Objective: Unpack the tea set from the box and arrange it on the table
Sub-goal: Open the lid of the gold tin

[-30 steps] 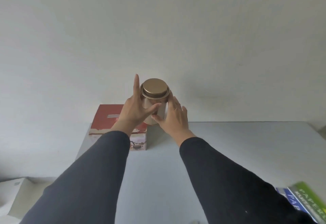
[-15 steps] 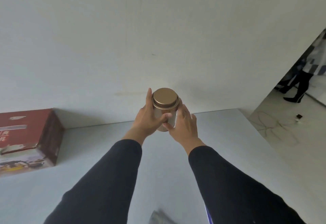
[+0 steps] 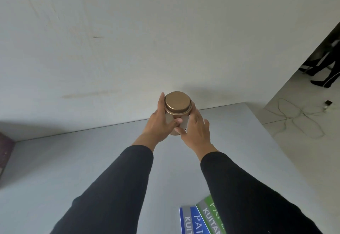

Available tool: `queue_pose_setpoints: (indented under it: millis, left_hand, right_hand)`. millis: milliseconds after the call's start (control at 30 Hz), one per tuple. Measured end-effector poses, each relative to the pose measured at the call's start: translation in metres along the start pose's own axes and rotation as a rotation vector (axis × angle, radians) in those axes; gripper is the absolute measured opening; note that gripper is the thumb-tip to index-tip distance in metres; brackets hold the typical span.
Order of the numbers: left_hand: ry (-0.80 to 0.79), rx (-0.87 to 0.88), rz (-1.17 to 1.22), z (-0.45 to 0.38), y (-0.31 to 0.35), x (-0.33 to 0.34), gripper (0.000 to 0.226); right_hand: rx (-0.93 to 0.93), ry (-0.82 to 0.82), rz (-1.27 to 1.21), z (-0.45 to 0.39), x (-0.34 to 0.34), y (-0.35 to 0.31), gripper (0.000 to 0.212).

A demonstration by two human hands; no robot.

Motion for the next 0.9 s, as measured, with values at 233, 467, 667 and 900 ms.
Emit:
queue_pose_setpoints:
  millis: [233, 467, 667, 900]
  left_hand:
    - [0.0, -0.04, -0.002, -0.016, -0.013, 0.022, 0.089]
    - [0.003, -0.035, -0.012, -0.03, -0.02, 0.034, 0.082]
    - [0.004, -0.041, 0.006, -0.027, -0.024, 0.041, 0.086]
    - [-0.048, -0.127, -0.075, -0.013, -0.018, 0.036, 0.101]
  right_hand:
    - [0.026, -0.026, -0.04, -0.022, 0.016, 0.014, 0.093]
    - [0.039, -0.017, -0.084, -0.038, 0.024, 0.023, 0.092]
    - [0.04, -0.01, -0.088, -0.039, 0.026, 0.028, 0.091]
    - [0.075, -0.028, -0.066, -0.026, 0.016, 0.022, 0.09]
Point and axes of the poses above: each hand's wrist, its own z-axis away from the middle knuckle, its own x-axis out of the palm, y = z × x, the point moved 2 cm from there along -z, towards the middle knuckle, and after that the axes turned 12 degrees about x, right-handed, at the moved point
